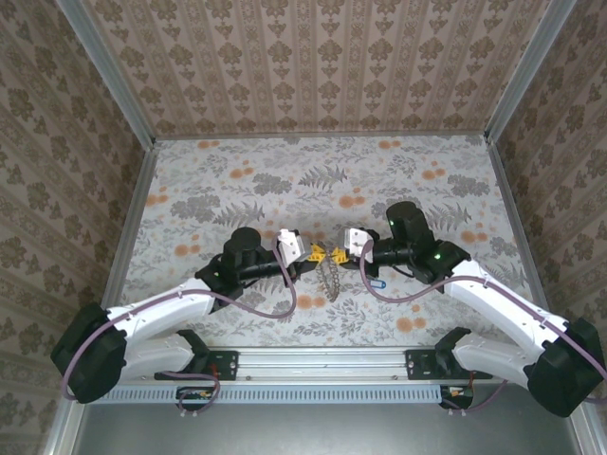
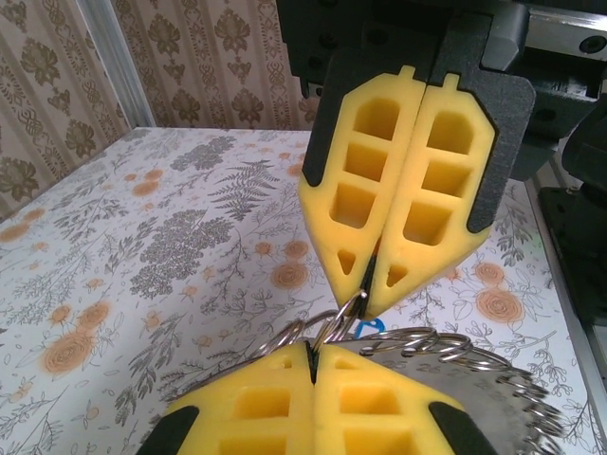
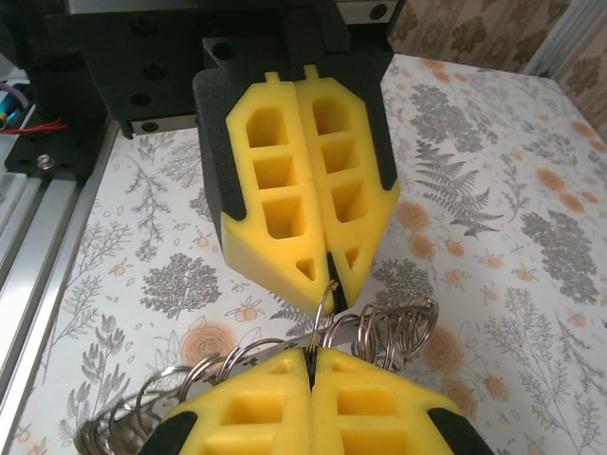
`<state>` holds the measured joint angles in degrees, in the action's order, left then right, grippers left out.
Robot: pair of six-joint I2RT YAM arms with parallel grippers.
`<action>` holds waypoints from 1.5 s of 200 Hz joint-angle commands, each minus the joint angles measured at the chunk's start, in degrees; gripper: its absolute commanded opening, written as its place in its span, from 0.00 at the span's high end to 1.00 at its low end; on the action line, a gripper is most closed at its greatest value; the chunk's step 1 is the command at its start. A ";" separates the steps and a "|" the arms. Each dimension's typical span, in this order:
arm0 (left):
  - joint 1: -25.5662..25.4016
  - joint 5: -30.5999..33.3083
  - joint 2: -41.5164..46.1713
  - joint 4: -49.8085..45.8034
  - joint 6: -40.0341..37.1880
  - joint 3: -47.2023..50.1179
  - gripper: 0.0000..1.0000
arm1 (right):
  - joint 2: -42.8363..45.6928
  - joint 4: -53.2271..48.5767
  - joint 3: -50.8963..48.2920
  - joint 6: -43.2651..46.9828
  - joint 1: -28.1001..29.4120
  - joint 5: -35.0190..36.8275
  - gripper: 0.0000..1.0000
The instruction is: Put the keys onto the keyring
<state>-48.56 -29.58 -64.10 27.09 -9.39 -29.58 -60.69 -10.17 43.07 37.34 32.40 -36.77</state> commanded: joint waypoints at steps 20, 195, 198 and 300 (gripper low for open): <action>-0.82 -3.28 -1.44 2.20 2.26 -1.40 0.90 | 2.05 6.73 -1.85 -1.85 0.12 1.84 1.00; -1.50 -4.49 0.52 0.42 -6.09 -1.62 1.00 | 3.02 -0.92 -1.24 -1.25 -2.50 -5.11 0.76; -1.50 -4.59 0.59 0.48 -6.23 -1.54 1.00 | 2.96 -0.94 -1.20 -1.38 -2.52 -5.29 0.75; 0.33 -1.23 3.55 -14.64 -11.74 -5.53 1.00 | 7.91 -3.97 -3.16 -62.57 -7.64 35.37 0.52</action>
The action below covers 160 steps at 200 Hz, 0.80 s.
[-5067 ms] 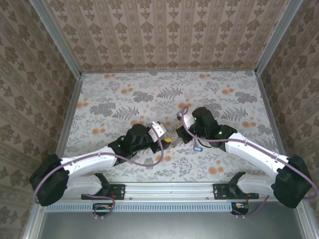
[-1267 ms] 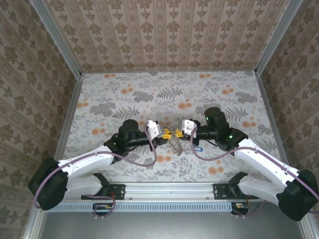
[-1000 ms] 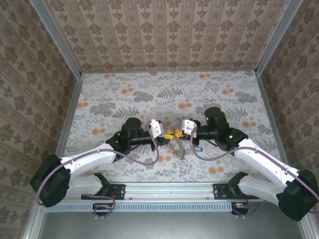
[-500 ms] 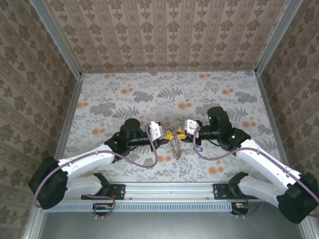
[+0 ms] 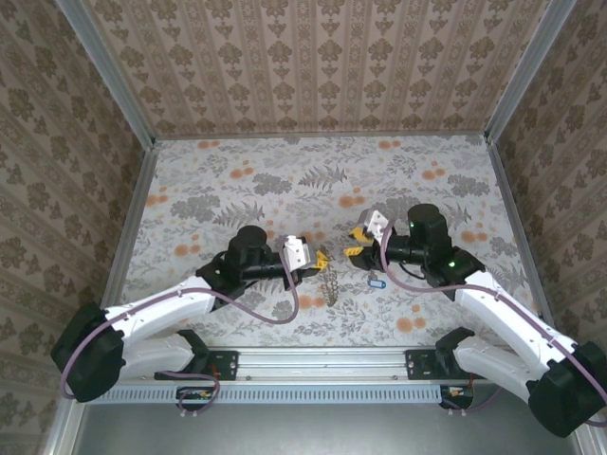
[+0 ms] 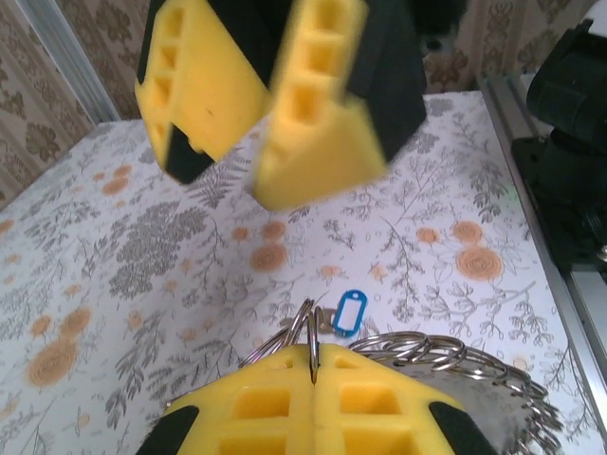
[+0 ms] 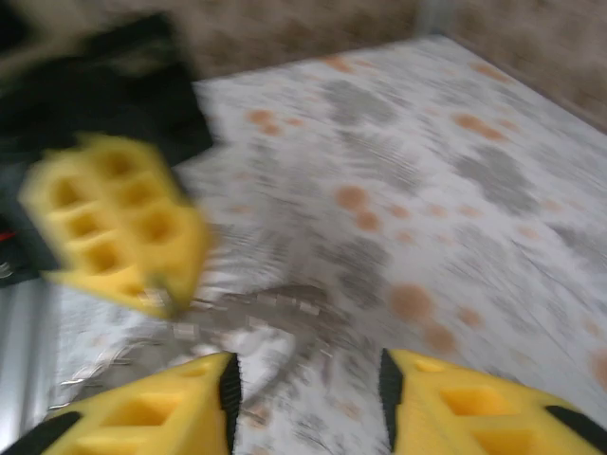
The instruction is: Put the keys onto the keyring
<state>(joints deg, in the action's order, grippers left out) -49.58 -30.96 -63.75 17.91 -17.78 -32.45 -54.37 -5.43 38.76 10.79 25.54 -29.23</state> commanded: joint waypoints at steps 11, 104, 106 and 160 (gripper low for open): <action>3.27 -1.75 4.33 -7.06 -3.19 -2.56 1.00 | 0.95 -19.87 2.30 -47.25 -2.25 29.60 0.58; 15.63 -16.40 -0.79 -8.07 -1.01 -2.26 1.00 | -15.02 -27.26 -0.18 -46.70 -1.18 17.50 0.67; 15.69 -16.43 -0.93 -7.83 -1.02 -2.11 1.00 | -15.56 -27.42 0.24 -46.66 -0.77 17.91 0.67; 16.45 -16.25 -1.47 -9.12 -1.42 -2.21 1.00 | -24.90 -31.32 7.05 -49.40 4.26 25.61 0.72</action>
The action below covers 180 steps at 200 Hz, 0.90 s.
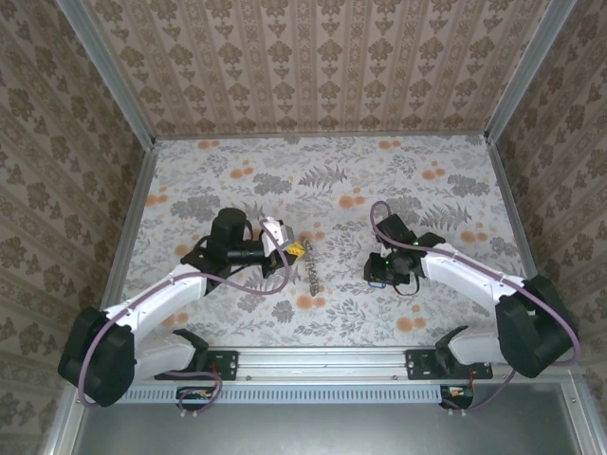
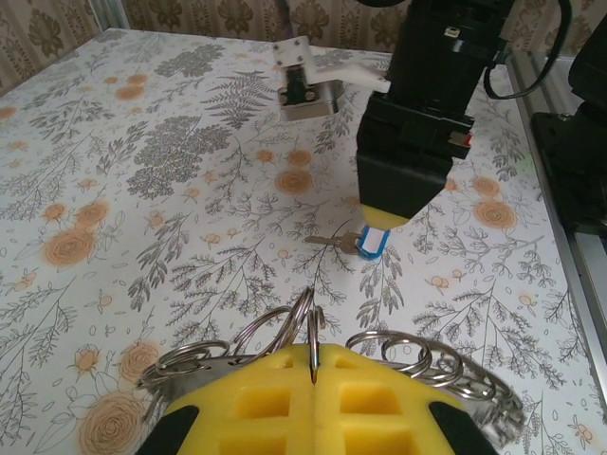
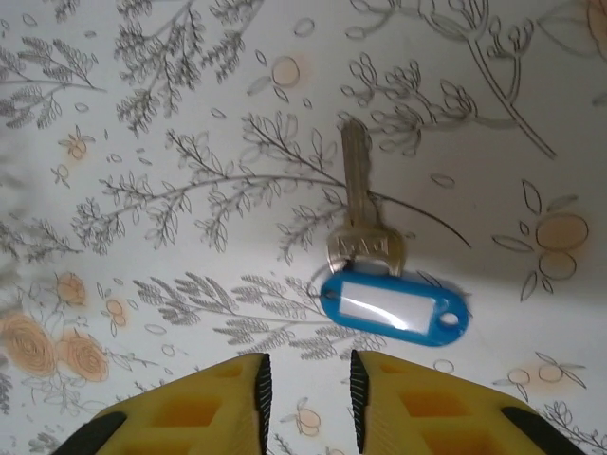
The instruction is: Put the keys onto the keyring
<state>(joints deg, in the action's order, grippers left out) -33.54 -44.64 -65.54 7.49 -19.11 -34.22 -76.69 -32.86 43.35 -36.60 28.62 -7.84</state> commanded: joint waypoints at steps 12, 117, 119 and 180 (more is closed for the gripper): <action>0.45 -2.27 0.44 -0.04 -0.39 -0.92 1.00 | -4.97 -4.46 2.96 -2.42 2.21 5.45 0.72; -0.20 1.20 1.56 -2.20 -1.01 -0.76 1.00 | -13.99 -5.60 8.23 -2.77 6.25 9.39 0.73; -0.19 1.18 1.56 -2.21 -1.01 -0.76 1.00 | -14.10 -5.65 8.32 -2.78 6.31 9.63 0.73; -0.82 1.54 1.55 -2.57 -1.36 -0.75 1.00 | -12.98 -8.45 8.55 -4.31 7.33 14.00 0.79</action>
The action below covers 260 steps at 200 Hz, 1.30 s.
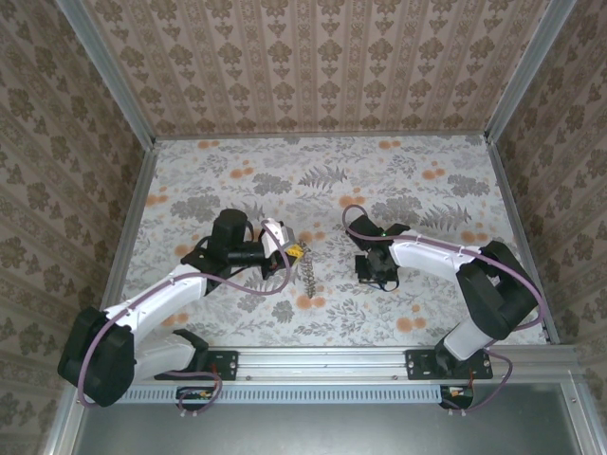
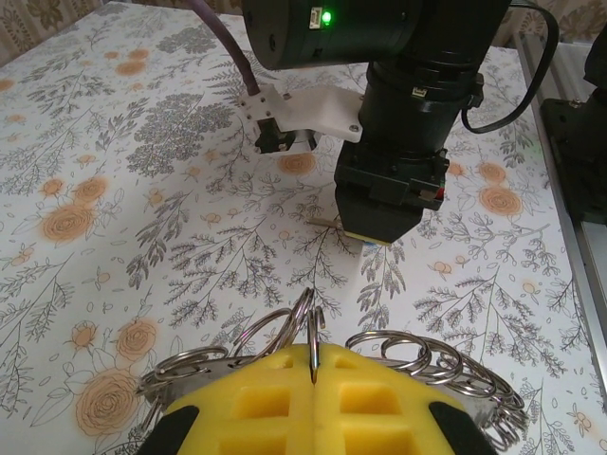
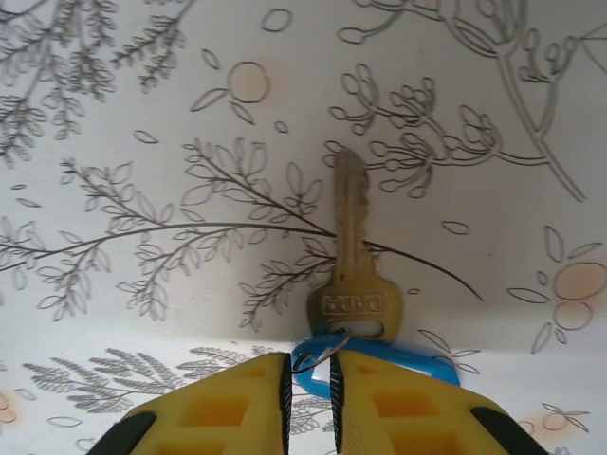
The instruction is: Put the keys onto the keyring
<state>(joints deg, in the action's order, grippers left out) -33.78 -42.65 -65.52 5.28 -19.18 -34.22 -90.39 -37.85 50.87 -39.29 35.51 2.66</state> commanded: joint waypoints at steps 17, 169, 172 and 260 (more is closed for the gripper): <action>-0.73 -0.25 1.53 -0.30 -1.22 -0.63 1.00 | 1.26 -3.38 0.64 -1.84 0.44 4.11 0.84; -2.86 -0.79 4.10 -0.99 -2.48 -2.92 1.00 | 30.39 21.84 -11.96 38.08 0.88 -11.25 1.00; -3.06 -0.91 4.16 -1.30 -2.91 -3.12 1.00 | 31.65 22.69 -12.49 40.64 1.08 -12.55 1.00; -10.49 7.62 2.02 -4.20 -9.58 -7.68 1.00 | 38.24 19.06 -7.07 58.59 1.71 -29.68 1.00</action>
<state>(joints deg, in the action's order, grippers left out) -42.19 -38.44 -62.92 0.71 -26.50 -39.05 -52.51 -20.78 42.57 16.62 36.84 -20.91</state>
